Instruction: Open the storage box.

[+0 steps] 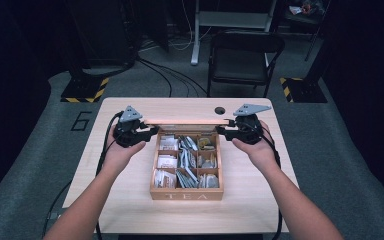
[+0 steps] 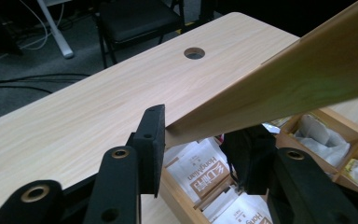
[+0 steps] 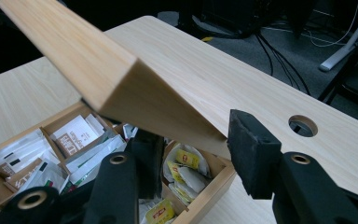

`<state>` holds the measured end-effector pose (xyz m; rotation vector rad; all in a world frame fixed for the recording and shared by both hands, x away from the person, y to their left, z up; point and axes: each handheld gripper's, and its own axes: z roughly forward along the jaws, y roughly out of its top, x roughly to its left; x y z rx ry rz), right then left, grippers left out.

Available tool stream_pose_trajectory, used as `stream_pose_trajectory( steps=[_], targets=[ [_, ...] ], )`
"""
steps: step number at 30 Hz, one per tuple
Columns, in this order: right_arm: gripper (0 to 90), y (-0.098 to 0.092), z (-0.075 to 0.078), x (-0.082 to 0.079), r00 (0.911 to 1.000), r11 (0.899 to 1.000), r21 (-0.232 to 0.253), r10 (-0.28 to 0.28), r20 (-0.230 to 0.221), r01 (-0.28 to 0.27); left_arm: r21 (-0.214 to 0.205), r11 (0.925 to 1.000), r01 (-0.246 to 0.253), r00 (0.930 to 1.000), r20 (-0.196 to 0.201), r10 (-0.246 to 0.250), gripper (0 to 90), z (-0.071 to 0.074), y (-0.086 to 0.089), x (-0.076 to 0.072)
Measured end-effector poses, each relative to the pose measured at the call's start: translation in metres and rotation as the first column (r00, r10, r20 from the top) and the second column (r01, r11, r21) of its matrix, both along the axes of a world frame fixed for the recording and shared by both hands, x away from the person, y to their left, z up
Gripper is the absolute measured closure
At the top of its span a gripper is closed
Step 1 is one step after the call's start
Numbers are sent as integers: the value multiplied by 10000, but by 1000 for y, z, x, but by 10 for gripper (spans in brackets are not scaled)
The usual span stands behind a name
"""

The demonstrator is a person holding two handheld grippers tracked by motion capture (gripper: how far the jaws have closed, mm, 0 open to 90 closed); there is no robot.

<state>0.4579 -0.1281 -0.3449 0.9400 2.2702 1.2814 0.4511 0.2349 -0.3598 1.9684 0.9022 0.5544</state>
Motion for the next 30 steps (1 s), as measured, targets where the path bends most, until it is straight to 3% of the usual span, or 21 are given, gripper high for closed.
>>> stream_pose_trajectory(
  steps=[3,7,12,22,24,30],
  targets=[
    [500,0,-2,1,9999,9998,136,-121,110,119,52,10000,-16,10000,61,16,599,1,0,1],
    [458,1,-11,2,9990,9993,-29,-371,249,372,-18,10000,-39,10000,91,39,602,1,0,2],
    [506,4,-21,6,9979,9981,-136,-598,238,601,-47,9999,-114,9999,57,115,608,2,-1,5],
    [547,6,-25,18,9942,9944,-7,-1055,212,1055,-157,9997,-194,9998,-2,194,614,4,0,10],
    [551,6,-26,21,9945,9944,186,-1042,72,1041,-155,9997,-193,9998,-39,192,614,5,-1,11],
    [589,7,-25,26,9953,9957,132,-926,288,922,-284,9993,-249,9996,-131,245,616,7,0,16]
  ],
)
